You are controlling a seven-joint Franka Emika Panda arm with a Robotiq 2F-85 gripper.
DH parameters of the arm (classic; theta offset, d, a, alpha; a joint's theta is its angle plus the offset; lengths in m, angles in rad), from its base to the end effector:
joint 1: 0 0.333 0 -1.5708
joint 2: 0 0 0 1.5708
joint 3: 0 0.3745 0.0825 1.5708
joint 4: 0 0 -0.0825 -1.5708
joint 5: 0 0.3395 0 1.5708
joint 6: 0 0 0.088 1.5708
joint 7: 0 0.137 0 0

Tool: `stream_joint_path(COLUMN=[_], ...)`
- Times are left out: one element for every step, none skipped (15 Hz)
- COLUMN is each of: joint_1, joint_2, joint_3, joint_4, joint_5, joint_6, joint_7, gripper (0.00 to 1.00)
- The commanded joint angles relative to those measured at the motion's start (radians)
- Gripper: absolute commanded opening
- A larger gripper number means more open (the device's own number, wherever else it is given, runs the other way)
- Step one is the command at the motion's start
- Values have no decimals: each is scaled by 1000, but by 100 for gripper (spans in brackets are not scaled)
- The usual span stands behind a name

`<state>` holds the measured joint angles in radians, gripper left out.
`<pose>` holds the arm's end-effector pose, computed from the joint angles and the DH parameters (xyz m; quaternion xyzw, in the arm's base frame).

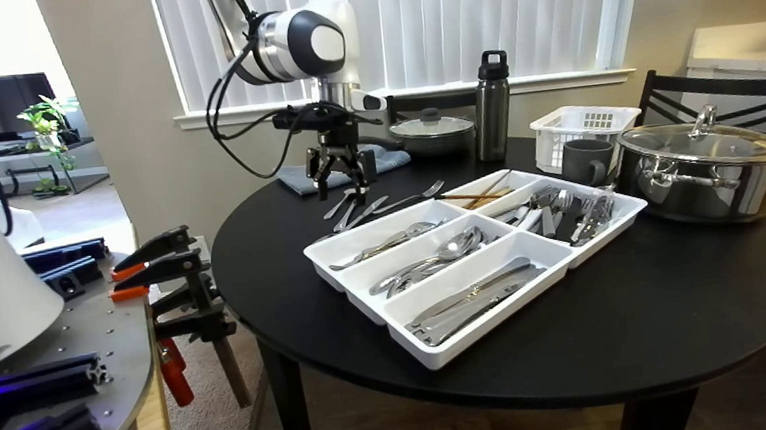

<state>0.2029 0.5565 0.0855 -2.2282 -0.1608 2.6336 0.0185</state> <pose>0.5079 0.1529 0.1705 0.9767 0.2014 -0.0703 0.0218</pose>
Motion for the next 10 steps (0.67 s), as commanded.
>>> stream_joint_path(joint_1=[-93, -119, -140, -179, -211, -249, -285, -325, -372, -408], joint_2=[39, 51, 55, 62, 68, 75, 83, 89, 104, 113], joint_3=[86, 111, 131, 169, 199, 235, 268, 303, 345, 374], joint_4=[-30, -37, -50, -61, -69, -78, -87, -96, -100, -105], joint_5=[43, 46, 37, 39, 29, 21, 5, -8, -20, -31], joint_6=[169, 215, 268, 311, 350, 378, 400, 411, 415, 406], joint_7=[-158, -200, -240, -286, -326, -366, -412, -455, -504, -541], gripper=[100, 100, 100, 100, 100, 100, 100, 98, 96, 100])
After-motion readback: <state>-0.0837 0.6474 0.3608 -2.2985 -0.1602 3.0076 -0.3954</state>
